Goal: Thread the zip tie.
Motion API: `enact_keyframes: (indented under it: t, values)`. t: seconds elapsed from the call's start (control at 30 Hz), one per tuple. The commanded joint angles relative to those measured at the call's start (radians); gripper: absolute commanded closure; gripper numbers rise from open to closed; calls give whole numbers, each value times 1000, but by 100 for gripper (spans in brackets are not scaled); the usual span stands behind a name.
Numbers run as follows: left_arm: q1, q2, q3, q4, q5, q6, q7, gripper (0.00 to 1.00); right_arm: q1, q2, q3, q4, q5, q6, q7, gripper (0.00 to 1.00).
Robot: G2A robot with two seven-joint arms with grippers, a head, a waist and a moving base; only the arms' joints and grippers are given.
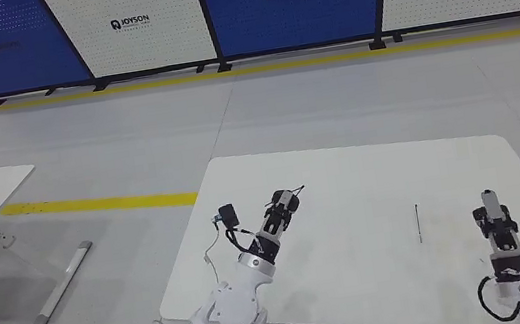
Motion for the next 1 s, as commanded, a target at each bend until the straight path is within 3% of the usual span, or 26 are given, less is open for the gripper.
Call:
enact_keyframes:
  t: [0.0,0.37,0.6,0.97]
  values:
    - [0,0,0,0,2,1,0,100,0,0,0,-1,-1,1,3,0]
    - [0,0,0,0,2,1,0,100,6,-1,-2,-2,13,7,5,0]
    - [0,0,0,0,2,1,0,100,26,-1,57,-12,98,72,-4,0]
    - [0,0,0,0,2,1,0,100,26,-1,57,-14,97,74,4,0]
